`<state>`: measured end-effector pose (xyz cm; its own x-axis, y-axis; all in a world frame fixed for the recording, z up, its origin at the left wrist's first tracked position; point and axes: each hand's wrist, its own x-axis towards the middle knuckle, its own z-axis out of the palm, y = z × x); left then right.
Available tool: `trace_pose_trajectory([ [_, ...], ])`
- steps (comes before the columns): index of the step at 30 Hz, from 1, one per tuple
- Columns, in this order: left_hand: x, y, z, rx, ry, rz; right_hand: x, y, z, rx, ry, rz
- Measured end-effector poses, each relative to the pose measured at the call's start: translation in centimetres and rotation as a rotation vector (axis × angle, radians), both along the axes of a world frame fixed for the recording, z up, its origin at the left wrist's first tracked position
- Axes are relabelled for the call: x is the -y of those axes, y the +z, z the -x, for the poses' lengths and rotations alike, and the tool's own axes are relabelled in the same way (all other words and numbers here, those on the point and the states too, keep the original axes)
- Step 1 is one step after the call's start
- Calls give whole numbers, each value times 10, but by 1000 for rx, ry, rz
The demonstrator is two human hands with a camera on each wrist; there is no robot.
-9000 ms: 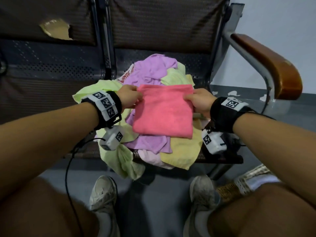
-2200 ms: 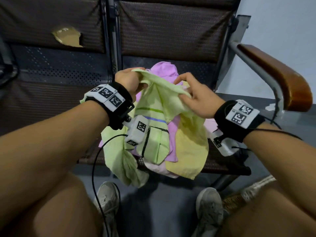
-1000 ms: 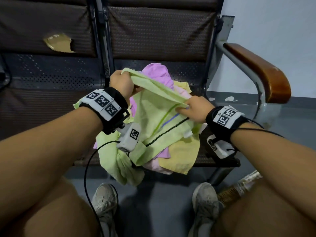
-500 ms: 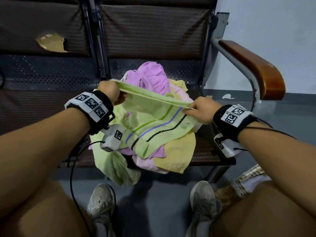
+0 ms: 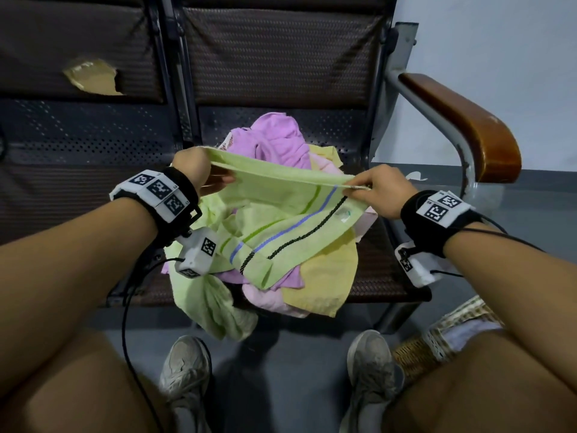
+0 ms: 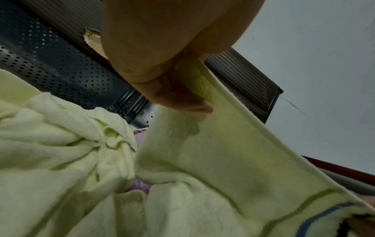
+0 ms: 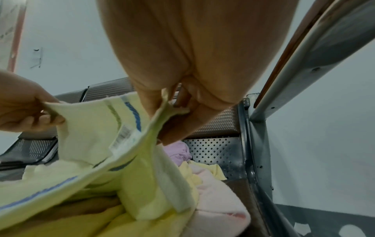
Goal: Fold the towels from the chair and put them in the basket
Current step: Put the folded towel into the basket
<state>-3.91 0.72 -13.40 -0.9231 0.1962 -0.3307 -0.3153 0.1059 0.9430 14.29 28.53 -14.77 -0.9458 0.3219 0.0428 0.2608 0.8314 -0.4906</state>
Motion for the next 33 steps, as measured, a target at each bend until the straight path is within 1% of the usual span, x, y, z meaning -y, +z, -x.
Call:
trace_pose_trajectory([
  [3, 2, -1, 7, -34, 56, 72, 3, 4, -2, -89, 0, 87],
  [5, 2, -1, 11, -111, 56, 129, 7, 9, -1, -117, -55, 148],
  [6, 3, 0, 11, -163, 36, 159, 8, 11, 1, -116, -87, 137],
  [7, 3, 3, 10, -203, 9, 156, 9, 14, 3, -106, -109, 84],
  [9, 5, 9, 3, -219, -85, 53, 11, 21, 8, -91, -134, -38],
  [11, 7, 14, -1, -222, -199, -48, 14, 30, 10, -124, -188, -58],
  [13, 8, 22, -3, -306, -252, -48, 14, 41, 12, -175, -238, -39],
  [15, 8, 33, -2, -400, -240, -29, 12, 53, 15, -217, -251, 13],
  [17, 9, 44, 3, -441, -207, -26, 12, 68, 17, -266, -237, 105],
  [19, 12, 56, 7, -538, -166, 84, 12, 84, 17, -307, -213, 162],
  [21, 15, 69, 8, -643, -113, 170, 14, 102, 15, -317, -165, 134],
  [24, 22, 92, 6, -753, -17, 198, 14, 126, 13, -282, -80, 120],
  [26, 24, 105, 5, -756, 30, 170, 12, 139, 10, -258, -53, 151],
  [28, 24, 114, 5, -715, 38, 115, 12, 149, 8, -236, -61, 181],
  [31, 19, 123, 4, -668, 44, 51, 13, 162, 7, -199, -125, 176],
  [33, 14, 128, 5, -616, 78, -22, 16, 169, 6, -206, -193, 214],
])
